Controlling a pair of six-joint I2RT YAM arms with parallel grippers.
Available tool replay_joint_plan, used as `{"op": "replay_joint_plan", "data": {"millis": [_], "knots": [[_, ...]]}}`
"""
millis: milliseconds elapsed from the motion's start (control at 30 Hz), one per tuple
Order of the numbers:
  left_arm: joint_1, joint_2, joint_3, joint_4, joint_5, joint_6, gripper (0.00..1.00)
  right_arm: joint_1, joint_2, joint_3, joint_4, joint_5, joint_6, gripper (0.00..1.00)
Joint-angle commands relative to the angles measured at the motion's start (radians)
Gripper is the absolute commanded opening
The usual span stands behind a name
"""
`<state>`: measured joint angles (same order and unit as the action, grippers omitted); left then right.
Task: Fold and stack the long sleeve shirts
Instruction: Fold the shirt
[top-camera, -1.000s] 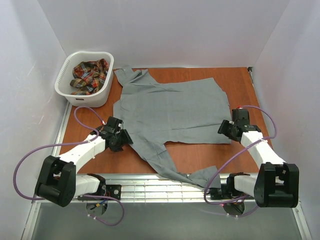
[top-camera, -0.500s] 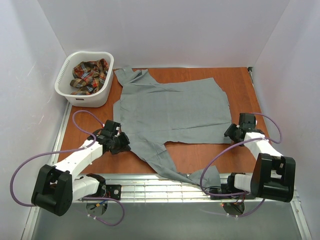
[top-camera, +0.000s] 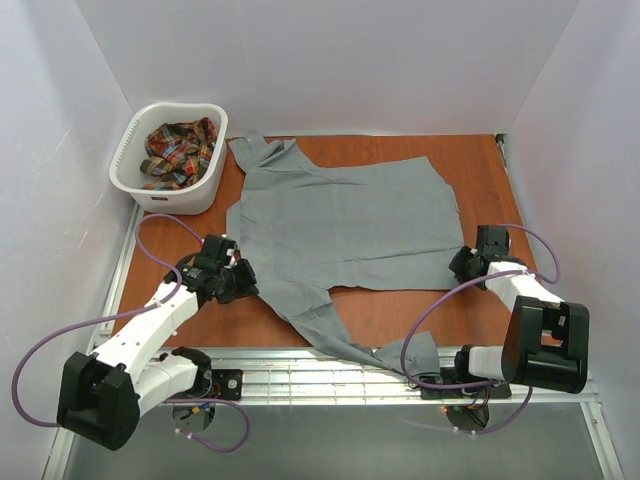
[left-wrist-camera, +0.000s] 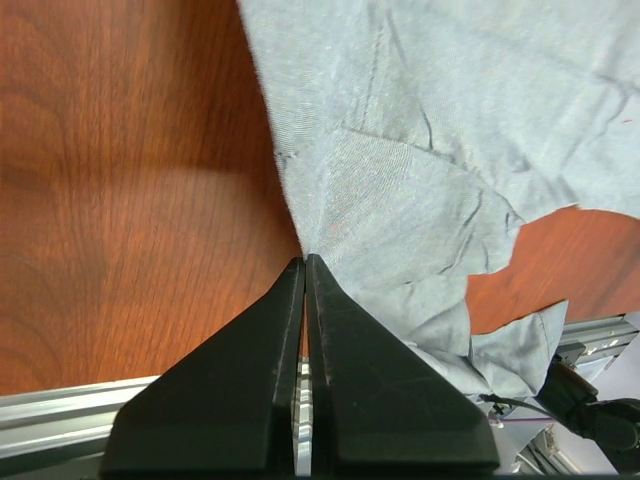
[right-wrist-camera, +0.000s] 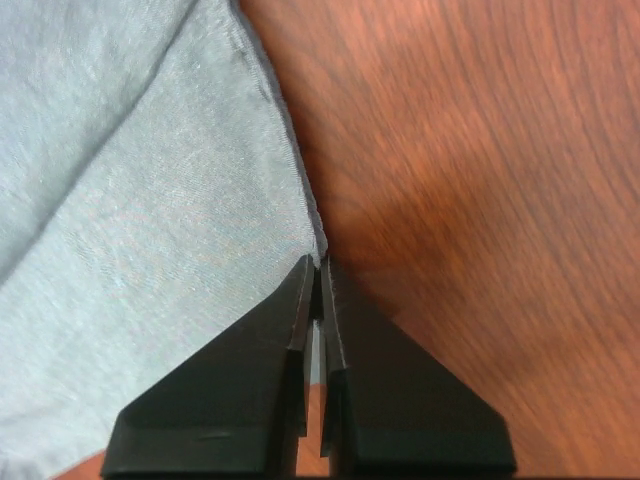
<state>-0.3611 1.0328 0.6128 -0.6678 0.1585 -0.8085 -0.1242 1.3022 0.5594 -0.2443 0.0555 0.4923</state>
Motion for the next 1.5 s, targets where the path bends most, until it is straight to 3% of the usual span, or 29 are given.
{"op": "replay_joint_plan", "data": {"millis": [0, 133, 367, 533, 633, 667, 733, 833, 1033, 1467], "knots": [[0.005, -0.046, 0.065, -0.090, -0.040, 0.031, 0.02, 0.000, -0.052, 0.072, -0.099, 0.044, -0.047, 0.01], [0.005, -0.068, 0.096, -0.138, -0.044, 0.034, 0.03, -0.002, -0.106, 0.145, -0.208, 0.110, -0.104, 0.01], [0.004, -0.108, 0.110, -0.190, -0.045, 0.009, 0.05, -0.002, -0.175, 0.175, -0.283, 0.084, -0.109, 0.01], [0.004, -0.065, 0.136, -0.177, -0.054, 0.019, 0.05, -0.002, -0.109, 0.282, -0.289, 0.037, -0.135, 0.01], [0.005, -0.056, 0.101, -0.141, 0.001, -0.004, 0.31, 0.000, -0.081, 0.303, -0.294, 0.014, -0.138, 0.01], [0.004, -0.057, 0.087, -0.125, 0.009, -0.014, 0.50, 0.000, -0.078, 0.301, -0.293, 0.010, -0.138, 0.01], [0.005, -0.057, 0.023, -0.084, 0.048, -0.037, 0.64, 0.000, -0.069, 0.286, -0.279, -0.009, -0.138, 0.01], [0.004, -0.042, -0.011, -0.023, 0.122, -0.047, 0.68, 0.000, -0.069, 0.267, -0.264, -0.026, -0.135, 0.01], [-0.009, -0.007, -0.113, 0.123, 0.205, -0.080, 0.65, 0.000, -0.066, 0.252, -0.245, -0.031, -0.135, 0.01], [-0.078, 0.055, -0.151, 0.231, 0.214, -0.115, 0.29, 0.000, -0.067, 0.229, -0.227, -0.037, -0.130, 0.01]]}}
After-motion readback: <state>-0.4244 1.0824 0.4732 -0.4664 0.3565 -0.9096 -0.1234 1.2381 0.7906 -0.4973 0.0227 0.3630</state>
